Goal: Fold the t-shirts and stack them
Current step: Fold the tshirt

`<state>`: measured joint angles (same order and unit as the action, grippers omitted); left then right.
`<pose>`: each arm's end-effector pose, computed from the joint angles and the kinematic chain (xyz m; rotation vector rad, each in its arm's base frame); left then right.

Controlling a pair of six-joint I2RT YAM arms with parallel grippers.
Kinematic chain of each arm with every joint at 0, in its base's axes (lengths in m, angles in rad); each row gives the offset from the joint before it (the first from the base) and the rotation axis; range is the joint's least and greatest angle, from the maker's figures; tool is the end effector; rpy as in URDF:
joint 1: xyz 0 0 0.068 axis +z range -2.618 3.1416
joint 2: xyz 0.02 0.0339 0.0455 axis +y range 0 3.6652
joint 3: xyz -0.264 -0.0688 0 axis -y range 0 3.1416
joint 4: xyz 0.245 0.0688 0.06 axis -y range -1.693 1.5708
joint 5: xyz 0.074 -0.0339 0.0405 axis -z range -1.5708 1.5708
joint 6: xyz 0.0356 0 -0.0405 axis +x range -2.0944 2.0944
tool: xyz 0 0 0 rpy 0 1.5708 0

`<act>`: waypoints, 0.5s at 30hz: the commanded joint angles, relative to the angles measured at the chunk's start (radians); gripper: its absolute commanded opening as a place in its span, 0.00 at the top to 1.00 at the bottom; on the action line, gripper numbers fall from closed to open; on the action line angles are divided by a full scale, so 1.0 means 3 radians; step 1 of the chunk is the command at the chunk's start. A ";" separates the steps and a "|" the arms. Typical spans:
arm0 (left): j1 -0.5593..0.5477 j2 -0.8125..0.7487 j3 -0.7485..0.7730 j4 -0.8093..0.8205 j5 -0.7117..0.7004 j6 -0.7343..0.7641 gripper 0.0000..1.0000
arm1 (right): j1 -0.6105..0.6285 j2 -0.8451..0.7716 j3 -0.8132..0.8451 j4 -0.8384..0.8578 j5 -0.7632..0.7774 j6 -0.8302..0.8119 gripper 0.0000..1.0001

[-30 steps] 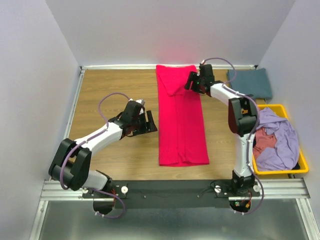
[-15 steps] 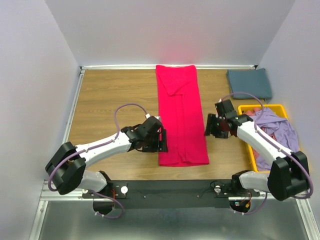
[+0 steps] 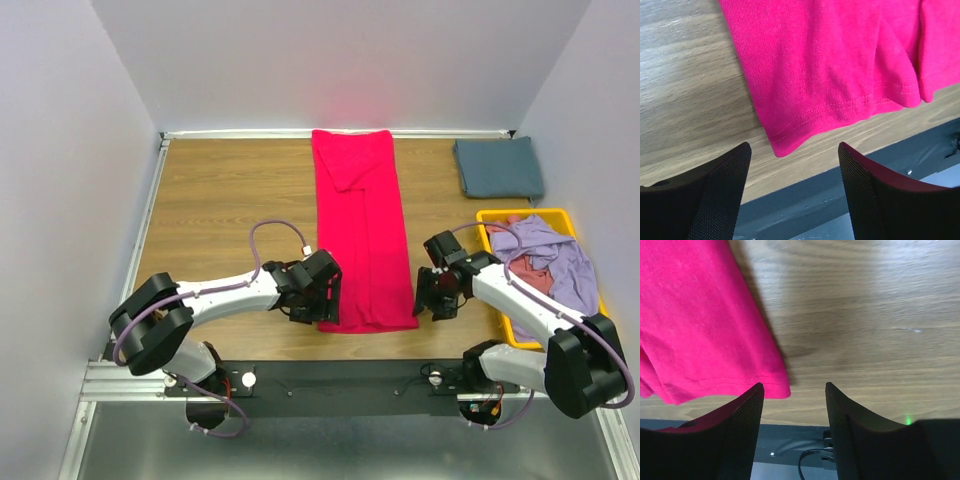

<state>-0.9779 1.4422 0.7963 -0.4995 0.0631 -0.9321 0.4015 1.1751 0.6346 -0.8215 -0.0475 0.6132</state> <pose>0.1452 -0.2195 0.1760 0.0860 2.8924 -0.5629 0.1668 0.0726 0.1753 0.3069 2.9588 0.2132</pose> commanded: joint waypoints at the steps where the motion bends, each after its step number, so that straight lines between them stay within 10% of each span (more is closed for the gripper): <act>1: -0.0028 0.0101 0.0040 0.0034 -0.0078 -0.0068 0.22 | 0.0073 0.0045 -0.0085 0.0100 -0.0102 0.0190 0.41; 15: -0.0049 0.0321 0.0168 -0.0017 -0.0093 -0.0012 0.28 | 0.0451 0.0306 -0.0126 0.0258 0.0071 0.0436 0.45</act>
<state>-0.9840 1.5158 0.8204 -0.4950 0.0628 -0.9356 0.5247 1.2522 0.5991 -0.7639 -0.0647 0.7071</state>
